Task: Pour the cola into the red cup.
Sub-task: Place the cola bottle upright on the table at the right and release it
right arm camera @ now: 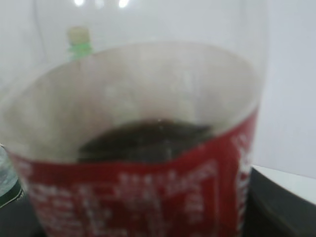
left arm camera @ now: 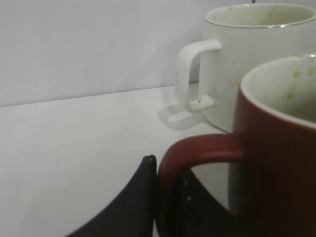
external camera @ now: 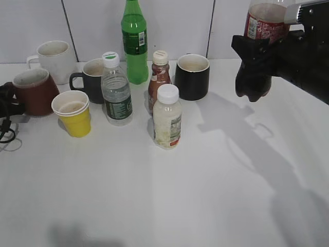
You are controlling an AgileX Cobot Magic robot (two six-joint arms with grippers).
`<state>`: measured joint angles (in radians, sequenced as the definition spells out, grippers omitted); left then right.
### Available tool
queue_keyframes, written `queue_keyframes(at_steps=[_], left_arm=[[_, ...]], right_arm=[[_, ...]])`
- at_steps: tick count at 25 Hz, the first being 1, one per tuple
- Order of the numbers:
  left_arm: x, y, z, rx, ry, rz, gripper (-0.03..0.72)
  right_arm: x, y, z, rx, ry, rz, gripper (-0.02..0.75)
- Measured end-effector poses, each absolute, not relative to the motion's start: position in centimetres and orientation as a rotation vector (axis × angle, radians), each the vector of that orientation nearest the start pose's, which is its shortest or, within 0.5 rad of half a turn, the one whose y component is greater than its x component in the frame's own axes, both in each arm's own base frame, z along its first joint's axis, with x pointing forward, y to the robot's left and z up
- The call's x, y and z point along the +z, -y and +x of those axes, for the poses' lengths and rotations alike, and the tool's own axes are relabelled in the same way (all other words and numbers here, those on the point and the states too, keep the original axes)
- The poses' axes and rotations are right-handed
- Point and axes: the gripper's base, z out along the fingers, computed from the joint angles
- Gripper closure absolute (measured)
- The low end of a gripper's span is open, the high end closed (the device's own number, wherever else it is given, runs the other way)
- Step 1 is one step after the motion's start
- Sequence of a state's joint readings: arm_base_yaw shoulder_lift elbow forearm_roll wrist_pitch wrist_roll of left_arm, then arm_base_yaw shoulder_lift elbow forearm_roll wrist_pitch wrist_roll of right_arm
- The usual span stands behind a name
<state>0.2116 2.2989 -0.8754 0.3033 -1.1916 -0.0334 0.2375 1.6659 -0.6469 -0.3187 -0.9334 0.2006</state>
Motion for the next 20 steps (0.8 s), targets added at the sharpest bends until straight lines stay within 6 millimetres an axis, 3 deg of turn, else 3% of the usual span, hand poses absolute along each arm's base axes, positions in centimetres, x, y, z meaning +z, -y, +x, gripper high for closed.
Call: queue_keyframes(at_steps=[12, 17, 20], left_arm=[[4.5, -5.1, 35.9, -0.05, -1.783, 0.079, 0.417], [4.9, -5.1, 34.2, -0.034, -1.819, 0.031, 0.402], [5.9, -5.0, 33.0, -0.027, -1.824, 0.017, 0.402]], right_arm=[[21.0, -9.8, 30.6, 0.407, -1.564, -0.375, 0.265], [20.8, -9.8, 30.7, 0.403, -1.565, -0.373, 0.265], [19.3, -9.7, 31.3, 0.366, -1.571, -0.37, 0.265]])
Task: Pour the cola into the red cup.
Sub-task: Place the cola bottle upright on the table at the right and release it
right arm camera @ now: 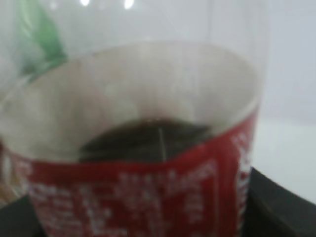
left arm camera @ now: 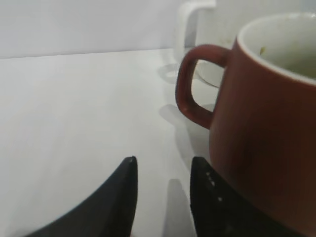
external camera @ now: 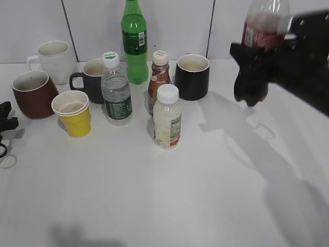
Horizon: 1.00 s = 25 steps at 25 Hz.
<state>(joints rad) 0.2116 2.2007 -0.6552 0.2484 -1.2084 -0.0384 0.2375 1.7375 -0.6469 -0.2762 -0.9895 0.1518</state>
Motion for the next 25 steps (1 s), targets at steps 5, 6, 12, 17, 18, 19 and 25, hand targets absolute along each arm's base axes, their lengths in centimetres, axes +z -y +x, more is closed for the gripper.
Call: queue_keyframes(at_steps=[5, 6, 12, 17, 18, 19, 25], left_arm=[[7.8, -4.5, 31.1, -0.026, -1.819, 0.015, 0.402], [8.2, -4.5, 30.8, -0.026, -1.816, 0.015, 0.402], [9.8, -4.4, 30.0, -0.015, -1.783, 0.013, 0.402], [10.1, -4.4, 30.0, -0.013, -1.775, 0.014, 0.402], [10.2, -4.4, 30.0, -0.012, -1.772, 0.015, 0.402], [10.3, -4.4, 30.0, -0.012, -1.769, 0.015, 0.402], [10.4, -4.4, 30.0, -0.011, -1.765, 0.016, 0.402]], right_arm=[[14.7, -9.3, 32.4, 0.342, -1.621, -0.288, 0.265], [14.0, -9.2, 32.5, 0.337, -1.631, -0.271, 0.265], [10.2, -9.0, 32.6, 0.32, -1.733, -0.241, 0.265], [10.0, -9.0, 32.6, 0.323, -1.724, -0.242, 0.265], [10.0, -9.0, 32.6, 0.322, -1.726, -0.242, 0.265], [10.0, -9.0, 32.5, 0.323, -1.724, -0.242, 0.265], [9.6, -8.7, 31.1, 0.324, -1.725, -0.245, 0.263]])
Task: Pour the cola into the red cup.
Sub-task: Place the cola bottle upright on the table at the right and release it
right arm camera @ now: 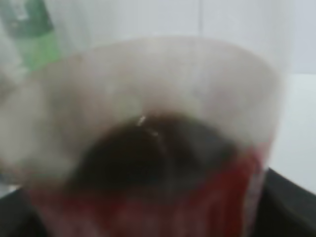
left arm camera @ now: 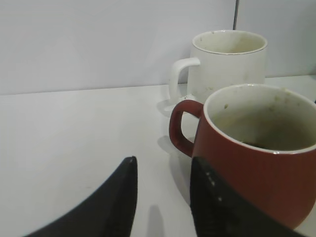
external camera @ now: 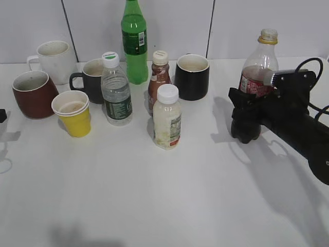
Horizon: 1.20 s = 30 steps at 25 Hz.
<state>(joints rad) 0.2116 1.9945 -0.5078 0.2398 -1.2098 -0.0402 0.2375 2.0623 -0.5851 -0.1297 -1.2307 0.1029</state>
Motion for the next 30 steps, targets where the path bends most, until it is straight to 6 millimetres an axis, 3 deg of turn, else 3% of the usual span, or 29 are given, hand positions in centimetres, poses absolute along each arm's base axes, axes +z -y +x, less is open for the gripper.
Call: queue_keyframes(at_steps=[6, 10, 16, 20, 25, 30], left_arm=[[10.4, -4.3, 30.0, -0.014, -1.764, 0.021, 0.402], [11.0, -4.3, 30.0, -0.012, -1.747, 0.028, 0.402], [12.6, -4.2, 30.1, -0.007, -1.695, 0.045, 0.402], [14.5, -3.9, 29.9, -0.037, -1.637, 0.069, 0.402], [19.9, -3.5, 28.8, -0.073, -1.58, 0.021, 0.402], [24.8, -1.8, 25.6, -0.025, -1.697, 0.01, 0.405]], right_arm=[[9.6, -8.6, 31.0, 0.318, -1.726, -0.252, 0.164], [9.7, -8.6, 30.9, 0.314, -1.736, -0.258, 0.139], [12.3, -8.6, 31.0, 0.298, -1.654, -0.269, 0.138], [16.1, -8.6, 30.8, 0.297, -1.532, -0.261, 0.138], [23.1, -8.4, 30.3, 0.277, -1.454, -0.266, 0.136], [30.1, -7.5, 27.2, 0.271, -1.552, -0.255, 0.141]])
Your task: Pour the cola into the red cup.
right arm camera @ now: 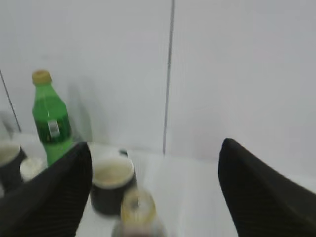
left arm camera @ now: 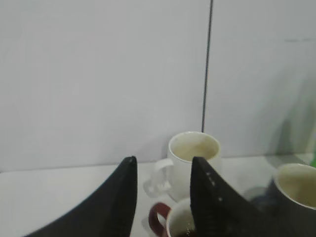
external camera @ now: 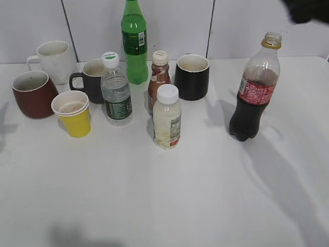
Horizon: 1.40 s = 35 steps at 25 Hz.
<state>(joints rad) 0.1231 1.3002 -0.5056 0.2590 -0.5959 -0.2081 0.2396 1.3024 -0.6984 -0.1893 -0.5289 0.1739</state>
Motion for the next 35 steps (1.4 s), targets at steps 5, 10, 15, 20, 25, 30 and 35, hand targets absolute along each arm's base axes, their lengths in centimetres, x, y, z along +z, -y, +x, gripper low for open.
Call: queue_keyframes(at_steps=[5, 10, 15, 20, 25, 30, 35], left_arm=[[29.0, -0.7, 19.8, -0.028, -1.772, -0.073, 0.405], [31.2, -0.5, 12.3, -0.062, -1.819, -0.16, 0.405], [32.9, -0.5, 5.9, -0.036, -1.868, -0.181, 0.405], [33.4, -0.7, 2.2, 0.041, -2.007, -0.139, 0.406], [31.5, -0.6, 0.3, 0.053, -2.159, -0.132, 0.408], [29.6, -0.5, -1.7, 0.085, -2.104, -0.055, 0.409], [28.9, -0.2, -2.0, 0.06, -2.062, -0.005, 0.409]], right_arm=[[34.0, -6.3, 22.2, 0.203, -1.68, -0.264, 0.142], [35.4, -5.7, 16.2, 0.207, -1.816, -0.292, 0.143], [35.1, -4.2, 11.2, 0.205, -1.983, -0.334, 0.143], [34.1, -2.1, 6.3, 0.162, -2.116, -0.426, 0.144], [31.5, -0.5, 2.6, 0.158, -2.149, -0.462, 0.144], [28.7, 0.1, 1.0, 0.179, -2.139, -0.468, 0.144], [28.1, 0.1, 0.7, 0.21, -2.064, -0.468, 0.144]])
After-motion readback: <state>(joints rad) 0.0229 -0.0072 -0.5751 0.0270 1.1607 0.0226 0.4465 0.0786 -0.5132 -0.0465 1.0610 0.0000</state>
